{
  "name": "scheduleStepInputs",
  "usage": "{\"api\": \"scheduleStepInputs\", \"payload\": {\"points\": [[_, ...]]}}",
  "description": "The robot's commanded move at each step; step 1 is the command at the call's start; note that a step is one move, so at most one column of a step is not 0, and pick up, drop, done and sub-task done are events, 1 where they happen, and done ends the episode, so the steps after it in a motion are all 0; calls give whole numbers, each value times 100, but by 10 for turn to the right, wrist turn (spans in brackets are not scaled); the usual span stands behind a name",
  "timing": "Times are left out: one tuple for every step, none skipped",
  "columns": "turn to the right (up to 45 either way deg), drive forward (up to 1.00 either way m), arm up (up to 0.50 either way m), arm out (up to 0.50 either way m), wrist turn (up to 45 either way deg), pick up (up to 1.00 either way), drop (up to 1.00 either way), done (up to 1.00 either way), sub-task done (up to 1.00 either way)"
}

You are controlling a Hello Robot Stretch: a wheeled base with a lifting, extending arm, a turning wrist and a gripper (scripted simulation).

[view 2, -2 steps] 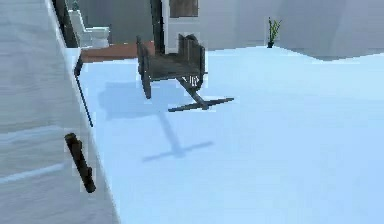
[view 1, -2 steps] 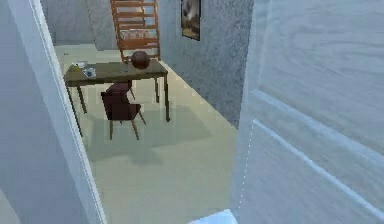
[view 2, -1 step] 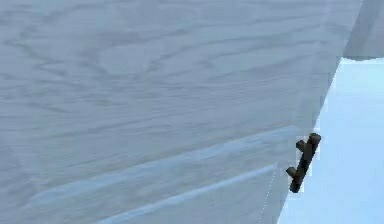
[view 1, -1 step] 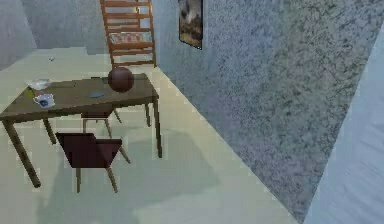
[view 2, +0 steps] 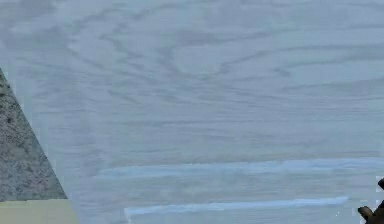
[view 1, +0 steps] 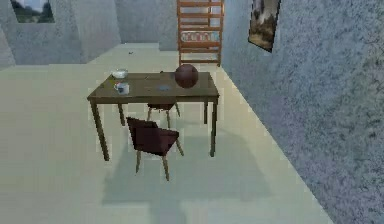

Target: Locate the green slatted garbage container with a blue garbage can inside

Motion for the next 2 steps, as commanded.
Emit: {"api": "scheduleStepInputs", "payload": {"points": [[0,30,0,0,0,0,0,0,0],[-450,0,0,0,0,0,0,0,0]]}}
